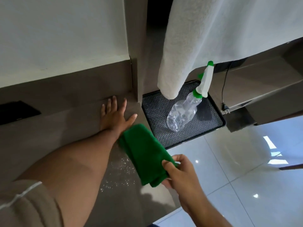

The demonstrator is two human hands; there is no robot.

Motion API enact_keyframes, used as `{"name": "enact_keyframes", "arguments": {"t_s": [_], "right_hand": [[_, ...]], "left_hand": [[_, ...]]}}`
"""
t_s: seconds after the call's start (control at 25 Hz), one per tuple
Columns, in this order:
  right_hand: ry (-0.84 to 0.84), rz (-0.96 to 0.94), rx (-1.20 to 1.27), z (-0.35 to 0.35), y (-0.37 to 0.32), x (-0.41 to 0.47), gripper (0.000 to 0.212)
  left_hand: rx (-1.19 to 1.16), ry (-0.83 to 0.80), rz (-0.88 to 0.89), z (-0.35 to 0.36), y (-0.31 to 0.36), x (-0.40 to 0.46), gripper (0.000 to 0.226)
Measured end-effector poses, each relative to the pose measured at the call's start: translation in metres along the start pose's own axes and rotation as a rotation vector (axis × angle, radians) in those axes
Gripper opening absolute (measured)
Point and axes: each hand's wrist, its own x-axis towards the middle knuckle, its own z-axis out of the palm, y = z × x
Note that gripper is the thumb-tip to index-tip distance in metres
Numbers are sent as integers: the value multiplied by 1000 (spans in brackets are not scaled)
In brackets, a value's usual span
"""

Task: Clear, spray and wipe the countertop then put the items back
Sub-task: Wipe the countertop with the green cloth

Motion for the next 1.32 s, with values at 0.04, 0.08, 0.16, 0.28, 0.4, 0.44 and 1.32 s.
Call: {"name": "enact_keyframes", "arguments": {"t_s": [0.04,0.08,0.16,0.28,0.4,0.44,1.32], "right_hand": [[15,-11,-224,-1,18,6,15],[44,-76,-535,-5,34,11,17],[166,-373,-1076,-13,50,21,27],[41,-719,-1295,0,52,44,58],[-183,-854,-1487,41,46,80,73],[-206,-901,-1555,58,43,94,73],[-66,-1026,-1656,287,72,40,64]], "left_hand": [[10,10,3,2,-1,-2,88],[14,7,3,2,-2,-3,87],[-7,-45,3,-1,-2,-1,87],[-197,-160,30,-17,-14,-3,84],[-303,4,-67,-25,-75,-59,76],[-286,58,-147,-25,-109,-96,75],[-121,56,-912,1,-348,-431,87]]}}
